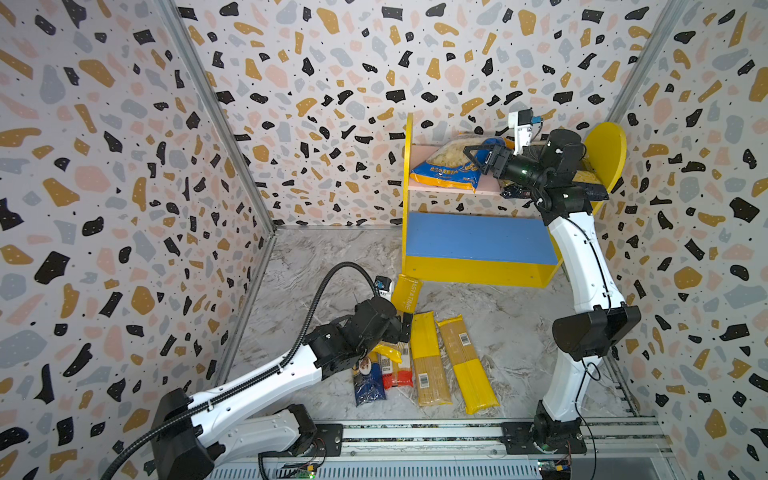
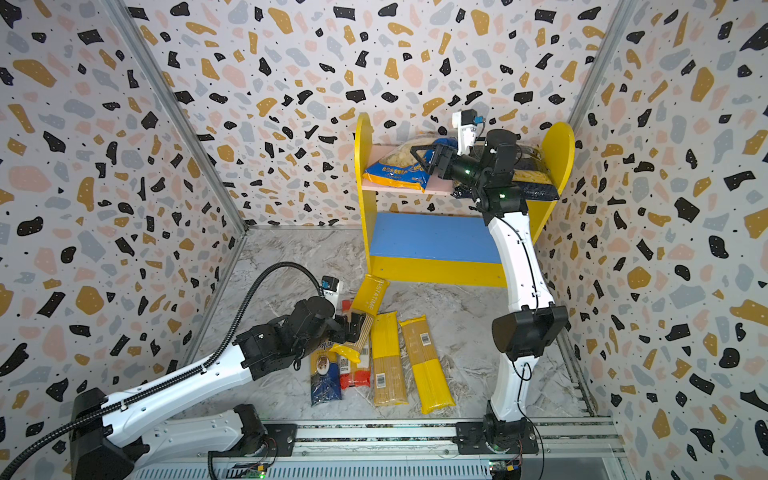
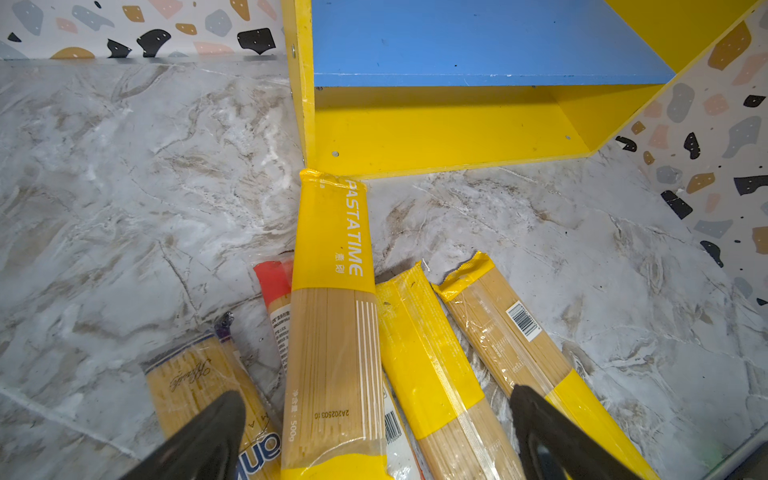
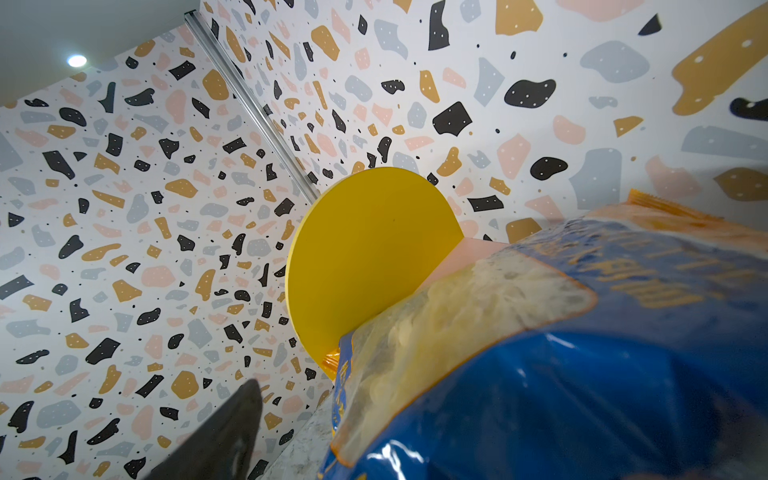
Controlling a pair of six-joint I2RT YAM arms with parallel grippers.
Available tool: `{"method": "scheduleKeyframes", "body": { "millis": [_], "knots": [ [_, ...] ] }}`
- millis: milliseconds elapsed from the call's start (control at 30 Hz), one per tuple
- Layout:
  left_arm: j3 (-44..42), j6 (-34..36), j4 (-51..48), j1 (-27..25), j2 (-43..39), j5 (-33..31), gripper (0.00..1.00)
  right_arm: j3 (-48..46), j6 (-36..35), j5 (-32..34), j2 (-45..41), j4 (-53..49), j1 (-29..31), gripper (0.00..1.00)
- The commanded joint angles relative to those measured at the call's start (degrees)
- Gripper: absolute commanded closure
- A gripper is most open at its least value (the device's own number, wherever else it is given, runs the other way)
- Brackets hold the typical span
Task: Place and organize the pasta boxes and bags onto the shelf
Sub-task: 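Lower the orecchiette bag onto the pink shelf beside the penne bag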
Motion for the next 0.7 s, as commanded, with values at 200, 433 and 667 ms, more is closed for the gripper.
{"method": "scheduleKeyframes", "body": {
  "millis": [200,433,667],
  "knots": [
    [-1.76,-0.76,1.77,0.29,-2.40,1.69,0.00,-5.11,-3.09,4.27,-9.67,-2.13,-2.23,0.12],
    [-1.97,-1.11,1.62,0.24,-3.66,2.09,0.00,-3.09,-4.89,7.13,-9.28,-7.40,-2.71,0.13],
    [-2.09,-1.22,1.41,0.24,-3.78,1.93,0.00,-2.41,-10.60,17.44,-10.73,-13.67,-1.73,0.17]
  ]
}}
